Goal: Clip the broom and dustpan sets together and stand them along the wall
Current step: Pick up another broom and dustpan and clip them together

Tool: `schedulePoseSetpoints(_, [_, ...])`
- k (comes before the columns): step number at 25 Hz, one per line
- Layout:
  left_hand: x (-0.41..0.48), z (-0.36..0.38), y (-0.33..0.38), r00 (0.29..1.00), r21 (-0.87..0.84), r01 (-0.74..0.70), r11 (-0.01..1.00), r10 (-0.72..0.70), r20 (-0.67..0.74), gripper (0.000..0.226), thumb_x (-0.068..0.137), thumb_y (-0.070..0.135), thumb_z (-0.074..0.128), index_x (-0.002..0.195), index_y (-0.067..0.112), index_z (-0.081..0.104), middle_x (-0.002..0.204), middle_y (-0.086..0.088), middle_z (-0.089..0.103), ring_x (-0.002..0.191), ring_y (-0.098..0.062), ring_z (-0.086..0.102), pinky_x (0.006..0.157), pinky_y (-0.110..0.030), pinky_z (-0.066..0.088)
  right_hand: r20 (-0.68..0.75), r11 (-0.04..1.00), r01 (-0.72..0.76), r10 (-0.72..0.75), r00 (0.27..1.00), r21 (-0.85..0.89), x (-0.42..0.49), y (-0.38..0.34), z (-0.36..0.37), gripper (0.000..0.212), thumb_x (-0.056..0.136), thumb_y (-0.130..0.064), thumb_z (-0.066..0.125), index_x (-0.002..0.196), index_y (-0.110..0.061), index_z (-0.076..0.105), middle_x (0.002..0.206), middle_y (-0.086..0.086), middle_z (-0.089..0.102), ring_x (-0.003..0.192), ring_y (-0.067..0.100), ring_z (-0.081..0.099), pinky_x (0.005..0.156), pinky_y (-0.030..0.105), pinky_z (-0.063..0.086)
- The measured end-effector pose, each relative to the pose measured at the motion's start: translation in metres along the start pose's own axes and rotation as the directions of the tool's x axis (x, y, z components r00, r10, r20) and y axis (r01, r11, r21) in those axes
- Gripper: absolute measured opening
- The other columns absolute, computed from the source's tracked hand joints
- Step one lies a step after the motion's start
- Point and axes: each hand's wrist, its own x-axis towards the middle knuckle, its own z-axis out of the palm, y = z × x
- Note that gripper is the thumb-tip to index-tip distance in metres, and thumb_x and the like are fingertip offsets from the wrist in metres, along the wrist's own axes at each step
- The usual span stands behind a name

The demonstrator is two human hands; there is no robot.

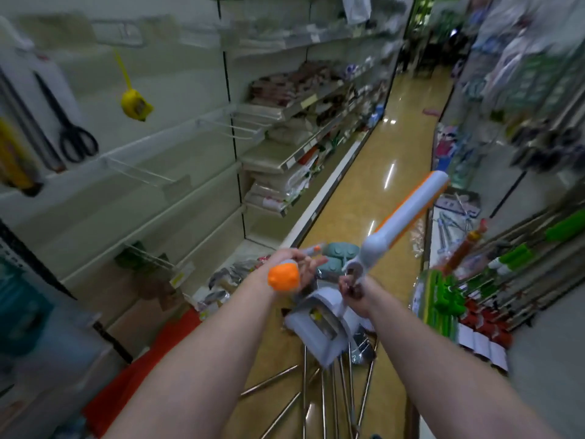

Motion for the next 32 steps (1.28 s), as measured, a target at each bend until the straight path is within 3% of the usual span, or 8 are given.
schedulePoseSetpoints(5, [-0.03,0.0,0.004,0.999,0.133,0.021,0.991,-0.026,0.034,0.02,0.103,0.012,0.031,0.09,0.006,0.045,0.103,-0.033,0.066,0.023,-0.006,0.041,0.024,-0.015,0.035,-0.01,0.995,0.041,-0.042,0.999,-0.086,-0.065,0.027,-0.01,0.01,0.096,-0.005,0.052,0.094,-0.005,0.062,0.062,0.004,0.056,0.039,0.01,0.049,0.036,0.017,0.043])
schedulePoseSetpoints(7, [-0.039,-0.002,0.001,0.999,0.226,0.001,0.974,-0.009,0.033,0.019,0.102,0.013,0.031,0.096,0.004,0.046,0.105,-0.033,0.069,0.025,-0.004,0.036,0.025,-0.014,0.034,-0.045,0.991,0.081,-0.086,0.995,-0.104,-0.094,0.032,-0.021,0.016,0.095,-0.007,0.054,0.08,-0.008,0.061,0.069,0.006,0.053,0.041,0.011,0.048,0.036,0.017,0.041])
schedulePoseSetpoints(10, [-0.052,-0.001,-0.003,0.998,0.231,-0.037,0.972,0.024,0.058,0.03,0.101,0.018,0.032,0.072,0.012,0.037,0.108,-0.032,0.07,0.029,-0.005,0.035,0.029,-0.017,0.038,-0.06,0.986,0.135,-0.141,0.988,-0.098,-0.127,0.036,-0.038,0.021,0.094,-0.007,0.047,0.076,-0.009,0.058,0.068,0.007,0.051,0.052,0.016,0.048,0.044,0.023,0.04])
schedulePoseSetpoints(18, [-0.095,0.042,-0.039,0.918,0.146,-0.26,0.955,0.198,0.344,0.029,0.099,0.041,0.031,0.084,0.017,0.039,0.123,-0.026,0.066,0.045,-0.015,0.047,0.044,-0.025,0.05,-0.089,0.965,0.162,-0.184,0.979,-0.206,-0.16,0.045,-0.086,0.031,0.1,-0.034,0.038,0.1,-0.014,0.062,0.074,0.009,0.057,0.061,0.023,0.061,0.059,0.029,0.047])
schedulePoseSetpoints(22, [-0.108,0.062,-0.061,0.86,0.303,-0.351,0.886,0.178,0.478,0.013,0.096,0.024,0.036,0.104,0.013,0.038,0.127,-0.023,0.065,0.055,-0.019,0.058,0.051,-0.028,0.054,0.026,0.898,0.235,-0.243,0.97,-0.371,-0.176,0.052,-0.11,0.017,0.104,-0.028,0.043,0.116,-0.023,0.054,0.087,0.01,0.059,0.068,0.021,0.066,0.063,0.031,0.049])
schedulePoseSetpoints(26, [-0.114,0.085,-0.088,0.901,0.627,-0.409,0.663,0.182,0.395,0.037,0.106,0.036,0.037,0.129,0.007,0.034,0.109,-0.015,0.075,0.057,-0.021,0.065,0.054,-0.031,0.057,0.02,0.783,0.232,-0.27,0.963,-0.578,-0.18,0.072,-0.13,0.022,0.105,-0.04,0.039,0.122,-0.026,0.043,0.091,0.008,0.063,0.068,0.018,0.067,0.065,0.033,0.052])
schedulePoseSetpoints(29, [-0.116,0.093,-0.101,0.903,0.849,-0.419,0.323,0.249,0.35,0.047,0.097,0.049,0.051,0.127,0.014,0.053,0.083,-0.008,0.074,0.066,-0.022,0.067,0.058,-0.033,0.055,0.034,0.688,0.215,-0.267,0.963,-0.694,-0.185,0.081,-0.135,0.03,0.105,-0.046,0.034,0.124,-0.024,0.04,0.096,0.008,0.065,0.067,0.015,0.068,0.055,0.024,0.048])
schedulePoseSetpoints(32, [-0.115,0.1,-0.097,0.804,0.865,-0.493,-0.088,0.335,0.492,0.048,0.088,0.065,0.054,0.109,0.025,0.071,0.094,0.006,0.071,0.089,-0.016,0.067,0.08,-0.036,0.054,0.03,0.666,0.212,-0.273,0.962,-0.715,-0.192,0.08,-0.133,0.03,0.104,-0.048,0.033,0.123,-0.026,0.041,0.105,0.014,0.068,0.068,0.016,0.071,0.057,0.026,0.053])
